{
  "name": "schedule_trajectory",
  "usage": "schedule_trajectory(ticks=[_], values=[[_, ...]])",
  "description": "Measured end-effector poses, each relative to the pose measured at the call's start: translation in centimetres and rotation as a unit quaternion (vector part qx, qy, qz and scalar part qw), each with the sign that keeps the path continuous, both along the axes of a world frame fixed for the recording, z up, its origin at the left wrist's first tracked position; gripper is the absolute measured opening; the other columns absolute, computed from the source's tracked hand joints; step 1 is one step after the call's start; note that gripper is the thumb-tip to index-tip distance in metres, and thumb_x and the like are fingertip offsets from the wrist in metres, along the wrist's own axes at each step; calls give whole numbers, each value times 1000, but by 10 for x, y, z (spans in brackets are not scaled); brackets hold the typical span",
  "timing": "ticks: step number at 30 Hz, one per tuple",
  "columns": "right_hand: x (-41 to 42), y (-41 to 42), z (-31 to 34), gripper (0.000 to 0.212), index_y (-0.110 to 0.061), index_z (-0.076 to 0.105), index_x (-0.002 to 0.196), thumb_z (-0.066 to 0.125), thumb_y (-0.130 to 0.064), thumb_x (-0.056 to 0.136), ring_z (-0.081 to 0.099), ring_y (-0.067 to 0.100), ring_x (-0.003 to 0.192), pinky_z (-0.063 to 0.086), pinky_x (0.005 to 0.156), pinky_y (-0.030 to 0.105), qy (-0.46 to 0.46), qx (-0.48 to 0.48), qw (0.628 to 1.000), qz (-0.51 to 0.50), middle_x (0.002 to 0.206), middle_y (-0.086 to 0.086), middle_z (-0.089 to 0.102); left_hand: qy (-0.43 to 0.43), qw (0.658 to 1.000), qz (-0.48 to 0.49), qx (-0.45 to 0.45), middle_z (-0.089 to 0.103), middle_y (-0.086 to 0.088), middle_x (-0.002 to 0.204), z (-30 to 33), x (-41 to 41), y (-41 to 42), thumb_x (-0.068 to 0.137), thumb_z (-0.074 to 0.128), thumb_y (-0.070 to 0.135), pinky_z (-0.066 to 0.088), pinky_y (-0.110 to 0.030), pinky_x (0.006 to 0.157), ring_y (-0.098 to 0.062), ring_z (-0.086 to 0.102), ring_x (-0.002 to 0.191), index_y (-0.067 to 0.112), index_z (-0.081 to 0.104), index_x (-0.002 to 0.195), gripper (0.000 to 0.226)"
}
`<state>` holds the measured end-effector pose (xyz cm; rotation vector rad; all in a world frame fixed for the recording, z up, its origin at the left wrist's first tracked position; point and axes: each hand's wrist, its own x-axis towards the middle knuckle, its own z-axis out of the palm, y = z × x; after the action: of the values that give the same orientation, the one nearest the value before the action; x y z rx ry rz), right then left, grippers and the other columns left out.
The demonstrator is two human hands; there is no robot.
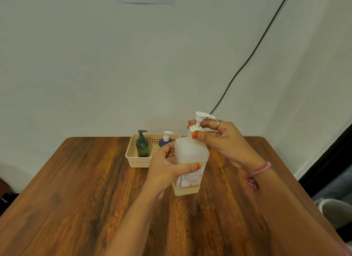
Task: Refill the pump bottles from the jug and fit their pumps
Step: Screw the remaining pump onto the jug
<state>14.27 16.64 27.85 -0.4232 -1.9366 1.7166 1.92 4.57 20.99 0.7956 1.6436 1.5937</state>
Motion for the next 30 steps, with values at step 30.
schedule_trajectory(ticks=[30], values=[[-9, 5, -10, 46, -15, 61, 105, 84, -29, 67, 71, 17, 90, 59, 79, 45, -84, 129, 986, -65, 100, 2, 71, 32, 999, 16, -13, 68, 4, 112, -6, -3, 2, 51, 94, 19, 59, -41, 83, -16, 66, 105, 26, 58, 119, 77]])
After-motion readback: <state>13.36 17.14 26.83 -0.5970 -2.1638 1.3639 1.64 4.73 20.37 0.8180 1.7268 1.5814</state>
